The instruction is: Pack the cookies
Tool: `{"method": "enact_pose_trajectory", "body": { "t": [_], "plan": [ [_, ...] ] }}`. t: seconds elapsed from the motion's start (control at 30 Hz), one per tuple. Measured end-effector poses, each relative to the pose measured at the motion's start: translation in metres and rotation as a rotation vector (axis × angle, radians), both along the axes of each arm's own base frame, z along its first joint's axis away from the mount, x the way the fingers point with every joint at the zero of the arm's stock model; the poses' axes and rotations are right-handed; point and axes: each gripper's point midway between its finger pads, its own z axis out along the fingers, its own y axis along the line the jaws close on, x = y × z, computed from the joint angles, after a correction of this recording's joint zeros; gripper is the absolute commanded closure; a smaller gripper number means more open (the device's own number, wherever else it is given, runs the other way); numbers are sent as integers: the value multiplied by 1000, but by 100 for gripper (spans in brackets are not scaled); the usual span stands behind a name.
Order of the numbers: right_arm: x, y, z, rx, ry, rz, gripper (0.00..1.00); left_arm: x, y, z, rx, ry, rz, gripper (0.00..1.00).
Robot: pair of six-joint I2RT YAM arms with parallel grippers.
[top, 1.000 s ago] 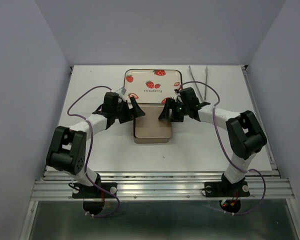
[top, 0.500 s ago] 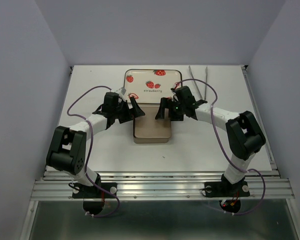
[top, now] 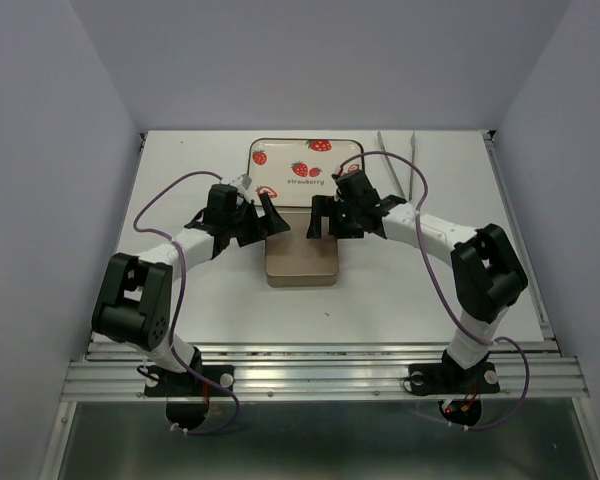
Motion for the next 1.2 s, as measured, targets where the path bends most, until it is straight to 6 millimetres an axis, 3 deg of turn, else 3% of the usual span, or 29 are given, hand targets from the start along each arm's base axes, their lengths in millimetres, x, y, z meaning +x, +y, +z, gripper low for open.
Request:
{"method": "enact_pose_trajectory", "body": {
  "t": [0.27, 0.53, 0.7, 0.77, 0.8, 0.87, 0.9, 0.93, 0.97, 1.0, 1.07, 1.1, 1.2],
  "plan": [
    [3, -7, -4, -50, -13, -38, 0, 1, 3, 2, 12, -9, 16, 1],
    [10, -16, -4, -86, -40, -83, 0, 3, 20, 0, 87, 4, 97, 1],
    [12, -22, 19, -87, -98, -91, 0, 7, 28, 27, 103, -51, 141, 1],
    [12, -25, 39, -74, -145, -91, 0, 8, 30, 44, 104, -93, 158, 1],
    [12, -25, 44, -69, -157, -91, 0, 9, 29, 55, 105, -120, 166, 4],
    [12, -26, 64, -48, -202, -88, 5, 10, 22, 79, 95, -181, 163, 21],
    [12, -27, 71, -41, -219, -84, 23, 10, 18, 87, 92, -203, 159, 47],
    [12, -27, 74, -36, -230, -82, 33, 10, 14, 92, 92, -217, 154, 58],
    [13, -26, 77, -33, -242, -78, 41, 11, 9, 98, 93, -234, 143, 76],
    [14, -26, 77, -35, -248, -72, 56, 11, 6, 100, 91, -238, 142, 82],
    [14, -25, 72, -40, -237, -69, 67, 11, 0, 99, 101, -234, 130, 98],
    [14, -24, 69, -41, -232, -65, 74, 11, -2, 96, 106, -229, 128, 100],
    [14, -20, 56, -48, -204, -46, 80, 14, -8, 79, 137, -188, 119, 100]
  ]
}}
